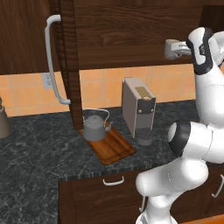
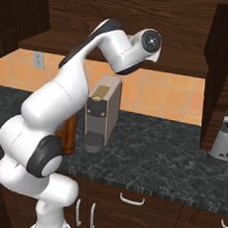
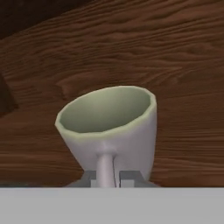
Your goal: Pick the kettle from the counter and place it on the tray. Then pick the mug from the cabinet and place it on the tray. Then close the cabinet doors.
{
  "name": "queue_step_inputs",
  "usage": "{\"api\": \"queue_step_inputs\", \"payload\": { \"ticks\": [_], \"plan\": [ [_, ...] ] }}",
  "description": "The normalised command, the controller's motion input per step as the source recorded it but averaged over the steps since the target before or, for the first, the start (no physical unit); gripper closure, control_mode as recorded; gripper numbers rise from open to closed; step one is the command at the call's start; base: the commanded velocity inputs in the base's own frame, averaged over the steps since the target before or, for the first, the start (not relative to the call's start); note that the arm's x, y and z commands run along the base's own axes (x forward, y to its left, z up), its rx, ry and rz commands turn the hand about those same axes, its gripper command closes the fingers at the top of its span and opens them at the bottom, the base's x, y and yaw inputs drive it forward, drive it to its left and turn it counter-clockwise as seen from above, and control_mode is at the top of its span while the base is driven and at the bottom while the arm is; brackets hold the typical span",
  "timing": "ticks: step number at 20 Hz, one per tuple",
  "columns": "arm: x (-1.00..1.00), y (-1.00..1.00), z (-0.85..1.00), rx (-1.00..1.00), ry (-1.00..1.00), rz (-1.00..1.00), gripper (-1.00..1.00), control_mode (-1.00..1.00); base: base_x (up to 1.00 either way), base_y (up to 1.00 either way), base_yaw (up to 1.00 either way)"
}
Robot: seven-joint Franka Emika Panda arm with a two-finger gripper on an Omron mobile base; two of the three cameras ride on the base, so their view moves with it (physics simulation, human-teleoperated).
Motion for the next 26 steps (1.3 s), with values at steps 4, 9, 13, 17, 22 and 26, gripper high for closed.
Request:
{"api": "queue_step_inputs", "payload": {
  "ticks": [4, 9, 13, 17, 22, 26],
  "plan": [
    [-0.86, 0.37, -0.07, -0.04, 0.00, 0.15, 1.00, -1.00, 0.00, 0.00, 0.00],
    [-0.83, 0.46, -0.20, -0.05, 0.00, 0.12, 1.00, -1.00, 0.00, 0.00, 0.00],
    [-0.78, 0.61, -0.41, -0.13, 0.00, 0.11, 1.00, -1.00, 0.00, 0.00, 0.00],
    [-0.69, 0.66, -0.60, -0.13, 0.00, 0.10, 1.00, -1.00, 0.00, 0.00, 0.00],
    [-0.59, 0.57, -0.63, -0.01, 0.00, 0.07, 1.00, -1.00, 0.00, 0.00, 0.00],
    [-0.23, 0.39, -0.69, 0.07, 0.02, 0.03, 1.00, -1.00, 0.00, 0.00, 0.00]
  ]
}}
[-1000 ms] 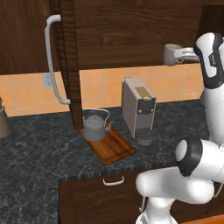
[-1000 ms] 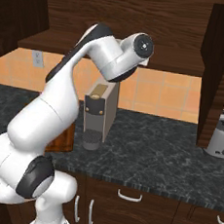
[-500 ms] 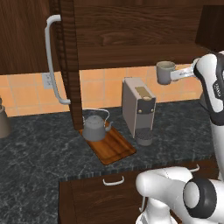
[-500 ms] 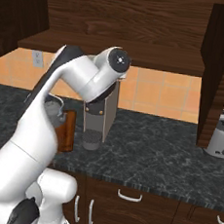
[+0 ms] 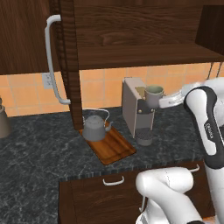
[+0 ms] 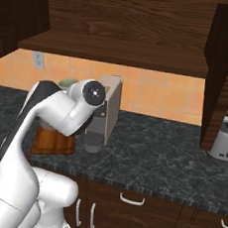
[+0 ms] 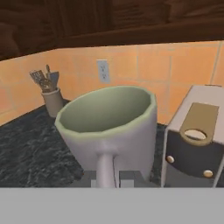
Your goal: Pick the kettle from the counter and place it on the tray. Then pick the mug from the cabinet and place it on the tray. Then close the cabinet doors.
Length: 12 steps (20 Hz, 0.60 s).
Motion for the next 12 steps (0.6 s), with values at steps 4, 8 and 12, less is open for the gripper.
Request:
{"api": "queue_step_inputs", "payload": {
  "ticks": [4, 8, 12],
  "plan": [
    [0.04, 0.38, -0.65, 0.12, 0.10, 0.01, 1.00, -1.00, 0.00, 0.00, 0.00],
    [0.01, 0.40, -0.71, 0.04, 0.02, 0.00, 1.00, -1.00, 0.00, 0.00, 0.00],
    [0.05, 0.34, -0.61, 0.04, 0.08, 0.00, 1.00, -1.00, 0.00, 0.00, 0.00]
  ]
}}
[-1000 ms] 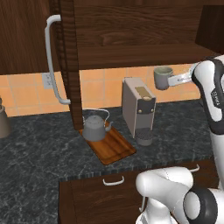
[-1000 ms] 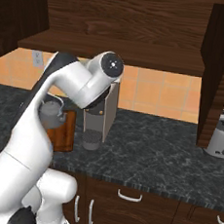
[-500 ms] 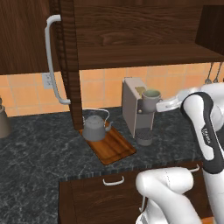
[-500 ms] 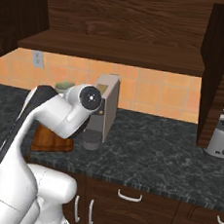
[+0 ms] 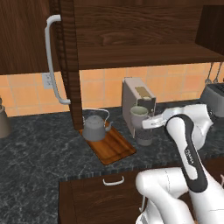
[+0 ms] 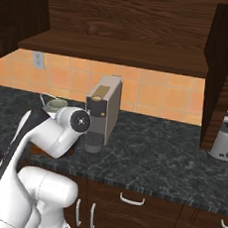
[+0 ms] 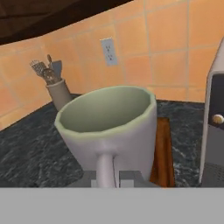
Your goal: Pick the kettle from the counter and place it on the tray. Then pick the mug from the cabinet and place it on the tray. Then close the cabinet doors.
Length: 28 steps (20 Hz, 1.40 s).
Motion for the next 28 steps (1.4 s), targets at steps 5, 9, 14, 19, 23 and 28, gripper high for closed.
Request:
{"api": "queue_step_inputs", "payload": {
  "ticks": [5, 9, 14, 19, 23, 28],
  "plan": [
    [0.13, 0.34, -0.52, 0.05, 0.11, 0.00, 1.00, -1.00, 0.00, 0.00, 0.00],
    [0.17, 0.29, -0.53, 0.00, 0.23, 0.02, 1.00, -1.00, 0.00, 0.00, 0.00],
    [0.12, 0.27, -0.52, 0.00, 0.20, 0.04, 1.00, -1.00, 0.00, 0.00, 0.00],
    [0.00, 0.09, -0.60, 0.00, -0.03, 0.15, 1.00, -1.00, 0.00, 0.00, 0.00],
    [-0.02, 0.00, -0.54, 0.00, -0.18, 0.15, 1.00, -1.00, 0.00, 0.00, 0.00],
    [-0.06, 0.10, -0.53, 0.00, -0.18, 0.08, 1.00, -1.00, 0.00, 0.00, 0.00]
  ]
}}
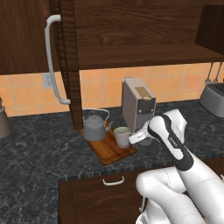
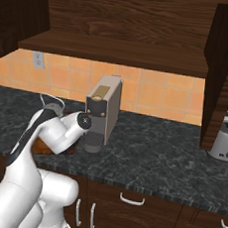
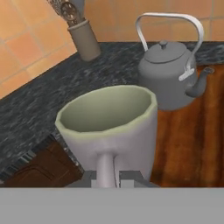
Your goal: Pick the kettle from the counter and place it on the tray. Then pick the mug from the cabinet and place it on the tray. Then close the cabinet doors.
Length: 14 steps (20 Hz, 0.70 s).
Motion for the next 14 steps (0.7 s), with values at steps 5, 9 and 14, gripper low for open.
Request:
{"api": "queue_step_inputs", "payload": {
  "ticks": [5, 9, 14],
  "plan": [
    [-0.06, 0.21, -0.54, 0.00, -0.03, 0.01, 1.00, -1.00, 0.00, 0.00, 0.00],
    [0.00, 0.23, -0.65, 0.00, -0.01, 0.00, 1.00, -1.00, 0.00, 0.00, 0.00],
    [0.00, 0.19, -0.64, 0.00, -0.05, 0.00, 1.00, -1.00, 0.00, 0.00, 0.00]
  ]
}}
